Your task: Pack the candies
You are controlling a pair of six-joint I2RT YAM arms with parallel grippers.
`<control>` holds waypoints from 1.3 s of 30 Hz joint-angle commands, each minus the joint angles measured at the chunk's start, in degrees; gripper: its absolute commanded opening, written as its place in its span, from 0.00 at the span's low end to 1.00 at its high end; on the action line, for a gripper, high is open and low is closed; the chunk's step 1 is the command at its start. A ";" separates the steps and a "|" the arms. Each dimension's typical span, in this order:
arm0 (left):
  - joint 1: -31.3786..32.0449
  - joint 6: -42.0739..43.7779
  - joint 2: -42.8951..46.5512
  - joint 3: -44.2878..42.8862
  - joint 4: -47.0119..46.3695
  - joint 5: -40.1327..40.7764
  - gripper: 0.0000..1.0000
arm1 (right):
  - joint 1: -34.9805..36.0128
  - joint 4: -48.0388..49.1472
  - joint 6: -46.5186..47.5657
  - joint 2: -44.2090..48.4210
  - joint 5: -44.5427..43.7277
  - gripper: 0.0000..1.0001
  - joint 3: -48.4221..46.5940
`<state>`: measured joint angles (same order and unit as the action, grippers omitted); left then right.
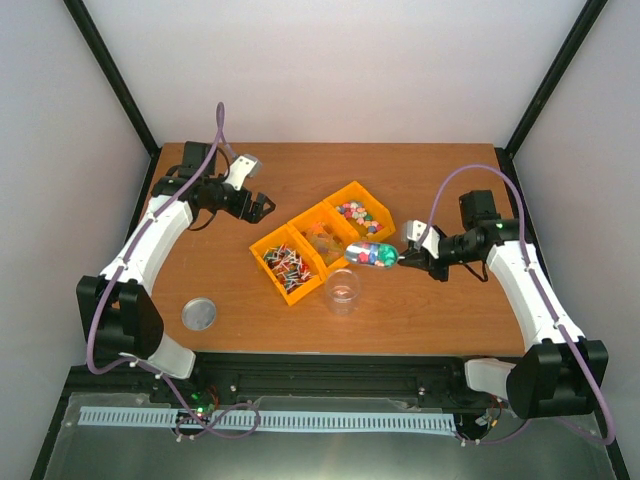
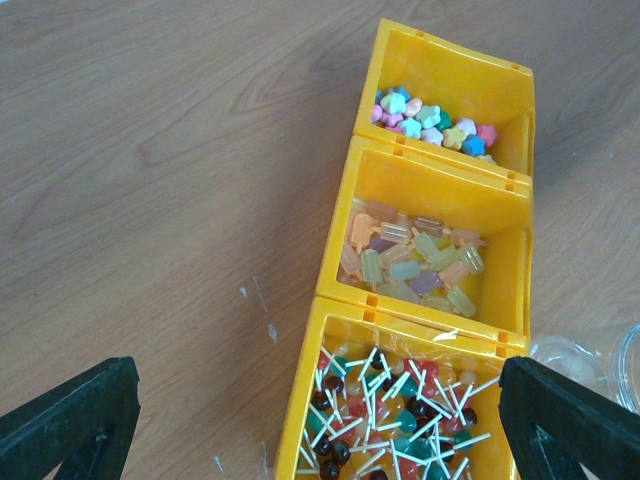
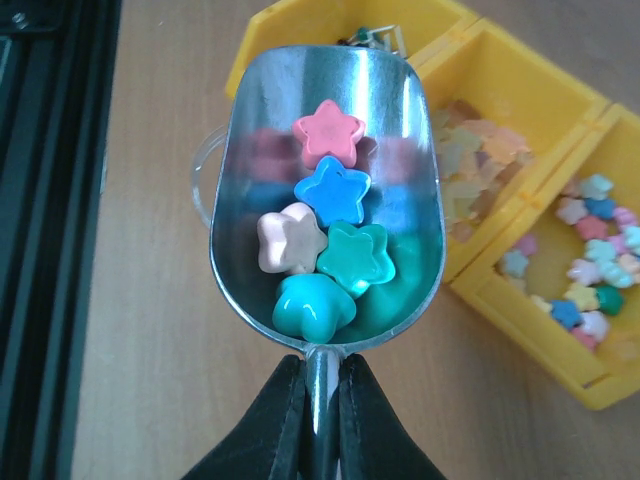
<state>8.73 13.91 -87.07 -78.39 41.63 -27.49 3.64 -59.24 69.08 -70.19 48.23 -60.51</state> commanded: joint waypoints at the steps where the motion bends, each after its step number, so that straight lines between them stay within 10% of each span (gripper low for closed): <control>1: -0.21 2.35 0.35 -1.19 1.53 -2.04 1.00 | 2.89 -5.66 4.35 1.61 -3.74 0.03 -0.34; 39: -0.21 0.85 -3.71 -1.10 2.85 -4.06 1.00 | 16.72 -8.06 -6.43 -4.95 -26.46 0.03 -6.94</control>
<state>8.73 14.72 -90.39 -78.37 43.81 -30.26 19.40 -66.08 63.31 -74.96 23.73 -65.49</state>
